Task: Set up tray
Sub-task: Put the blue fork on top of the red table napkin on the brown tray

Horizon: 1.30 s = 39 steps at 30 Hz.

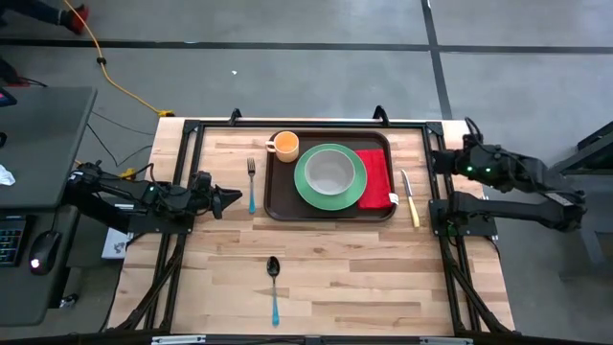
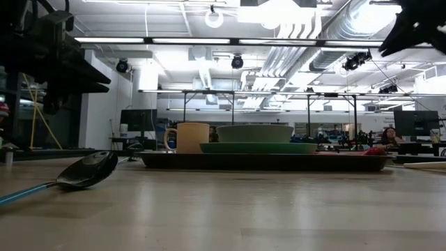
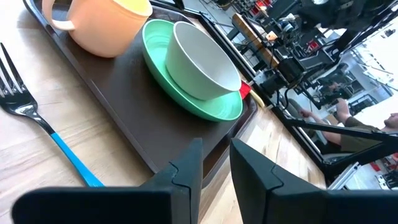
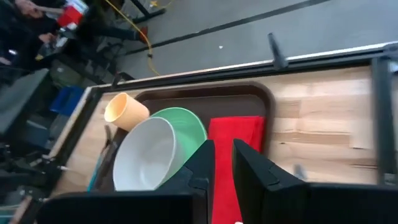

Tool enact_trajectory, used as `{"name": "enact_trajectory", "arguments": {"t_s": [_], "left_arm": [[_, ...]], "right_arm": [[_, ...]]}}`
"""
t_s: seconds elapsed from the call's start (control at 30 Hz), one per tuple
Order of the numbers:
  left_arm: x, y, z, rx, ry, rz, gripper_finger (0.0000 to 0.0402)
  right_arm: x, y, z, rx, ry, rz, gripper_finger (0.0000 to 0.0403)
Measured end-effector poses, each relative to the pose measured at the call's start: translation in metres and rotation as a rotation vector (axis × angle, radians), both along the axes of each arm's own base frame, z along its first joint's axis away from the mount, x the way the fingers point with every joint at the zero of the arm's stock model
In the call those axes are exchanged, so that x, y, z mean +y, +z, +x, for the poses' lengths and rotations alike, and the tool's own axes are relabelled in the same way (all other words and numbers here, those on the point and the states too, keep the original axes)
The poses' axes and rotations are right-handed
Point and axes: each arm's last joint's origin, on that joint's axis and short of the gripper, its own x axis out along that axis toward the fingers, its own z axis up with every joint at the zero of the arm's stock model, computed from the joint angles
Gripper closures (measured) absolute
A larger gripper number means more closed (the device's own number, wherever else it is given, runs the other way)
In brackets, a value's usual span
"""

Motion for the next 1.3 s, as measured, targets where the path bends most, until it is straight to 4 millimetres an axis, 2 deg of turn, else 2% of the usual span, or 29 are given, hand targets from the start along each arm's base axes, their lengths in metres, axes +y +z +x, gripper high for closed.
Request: {"name": "enact_trajectory", "arguments": {"t_s": [0.27,0.53,0.87,1.0,1.13,1.3], "left_arm": [[0.0,0.0,0.0,0.001,-0.003,-0.001,0.0291],[0.002,0.0,0.0,0.003,0.092,0.04,0.0291],[0.0,-0.007,0.012,0.1,0.126,0.095,0.0291],[0.002,-0.001,0.023,0.176,0.133,0.125,0.0291],[0.011,0.008,0.038,0.281,0.129,0.137,0.0291],[0.031,0.005,0.055,0.438,0.122,0.064,0.0291]], "right_arm": [[-0.004,-0.053,0.023,-0.127,0.077,0.002,0.0371],[-0.006,-0.081,0.034,-0.193,0.132,-0.066,0.0371],[-0.007,-0.096,0.044,-0.235,0.17,-0.091,0.0371],[-0.007,-0.099,0.044,-0.225,0.177,-0.088,0.0371],[-0.007,-0.099,0.045,-0.222,0.199,-0.097,0.037],[-0.007,-0.099,0.045,-0.222,0.205,-0.098,0.0371]]}}
